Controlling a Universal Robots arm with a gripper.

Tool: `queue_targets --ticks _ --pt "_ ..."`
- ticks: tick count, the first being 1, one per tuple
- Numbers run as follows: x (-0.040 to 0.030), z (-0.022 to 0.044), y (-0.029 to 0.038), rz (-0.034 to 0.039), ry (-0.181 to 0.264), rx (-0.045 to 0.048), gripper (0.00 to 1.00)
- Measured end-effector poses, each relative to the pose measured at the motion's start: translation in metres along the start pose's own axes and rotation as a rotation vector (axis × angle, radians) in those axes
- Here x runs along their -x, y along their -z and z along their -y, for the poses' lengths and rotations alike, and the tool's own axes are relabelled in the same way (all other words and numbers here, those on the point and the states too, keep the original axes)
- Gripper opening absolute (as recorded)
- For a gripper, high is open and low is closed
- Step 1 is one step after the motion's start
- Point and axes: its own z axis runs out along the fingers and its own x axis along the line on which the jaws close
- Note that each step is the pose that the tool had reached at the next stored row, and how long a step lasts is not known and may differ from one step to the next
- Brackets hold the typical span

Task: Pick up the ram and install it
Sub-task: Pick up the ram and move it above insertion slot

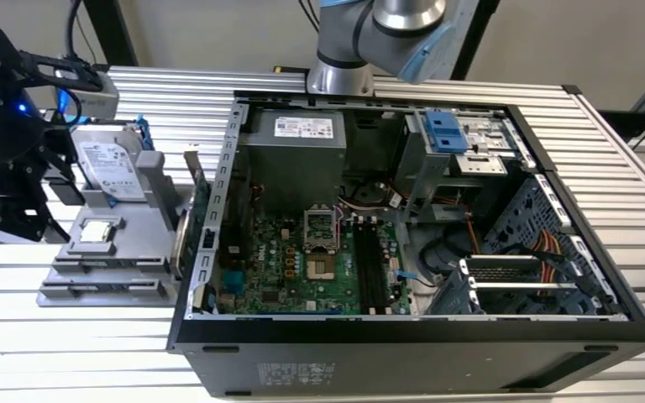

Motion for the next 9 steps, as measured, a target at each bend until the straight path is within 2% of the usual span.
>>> queue_targets --ticks 9 --pt "-0.0025 -0.0001 -0.0049 0.0000 0.000 0.0000 1.00"
